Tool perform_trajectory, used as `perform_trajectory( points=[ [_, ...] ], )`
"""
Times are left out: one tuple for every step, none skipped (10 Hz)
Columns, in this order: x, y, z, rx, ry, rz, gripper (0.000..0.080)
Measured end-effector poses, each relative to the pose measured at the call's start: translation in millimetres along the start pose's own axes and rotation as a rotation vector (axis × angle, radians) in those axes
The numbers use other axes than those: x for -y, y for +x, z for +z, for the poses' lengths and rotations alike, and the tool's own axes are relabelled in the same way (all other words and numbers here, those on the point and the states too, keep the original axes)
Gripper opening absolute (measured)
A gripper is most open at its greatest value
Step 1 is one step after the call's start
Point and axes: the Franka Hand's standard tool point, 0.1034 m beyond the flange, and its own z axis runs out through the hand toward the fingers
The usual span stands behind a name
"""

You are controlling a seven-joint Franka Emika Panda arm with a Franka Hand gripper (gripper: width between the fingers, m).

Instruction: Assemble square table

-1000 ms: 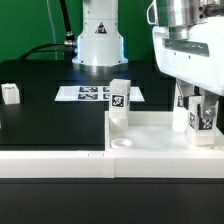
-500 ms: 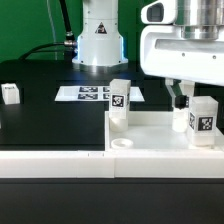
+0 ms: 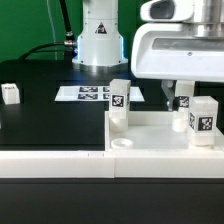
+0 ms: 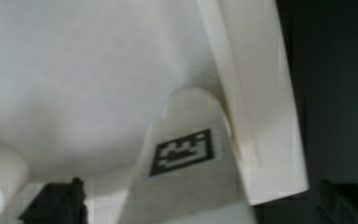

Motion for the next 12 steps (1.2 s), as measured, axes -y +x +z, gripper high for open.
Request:
perform_trajectory(
  points=[
    [-2.0,0.6,0.1,0.0,0.0,-0.019,0.0649],
    [-1.6,0.5,0.2,0.001,0.0,0.003,0.0622],
    [-1.5,0.4,0.2,0.001,0.0,0.014,0.0622],
    [-1.5,0.4,0.2,0.001,0.001,0.026,0.044],
    [-0.9,0.2,0.2,0.002,0.003,0.113,0.0285],
    [-0.8,0.1,0.2,0.002,0.003,0.185,0.0285],
    [-0.8,0.1,0.3,0.002,0.003,0.24,0.0287],
    [-0.2,0.4,1.0,-0.007,0.0,0.363,0.0287],
    [0.2,0.0,1.2,-0.02,-0.009,0.5,0.0287],
    [-0.2,0.1,1.3,-0.02,0.0,0.614,0.0287],
    [-1.9,1.4,0.5,0.0,0.021,0.783,0.0287],
    [-3.5,2.7,-0.2,0.021,0.041,0.939,0.0287]
  ],
)
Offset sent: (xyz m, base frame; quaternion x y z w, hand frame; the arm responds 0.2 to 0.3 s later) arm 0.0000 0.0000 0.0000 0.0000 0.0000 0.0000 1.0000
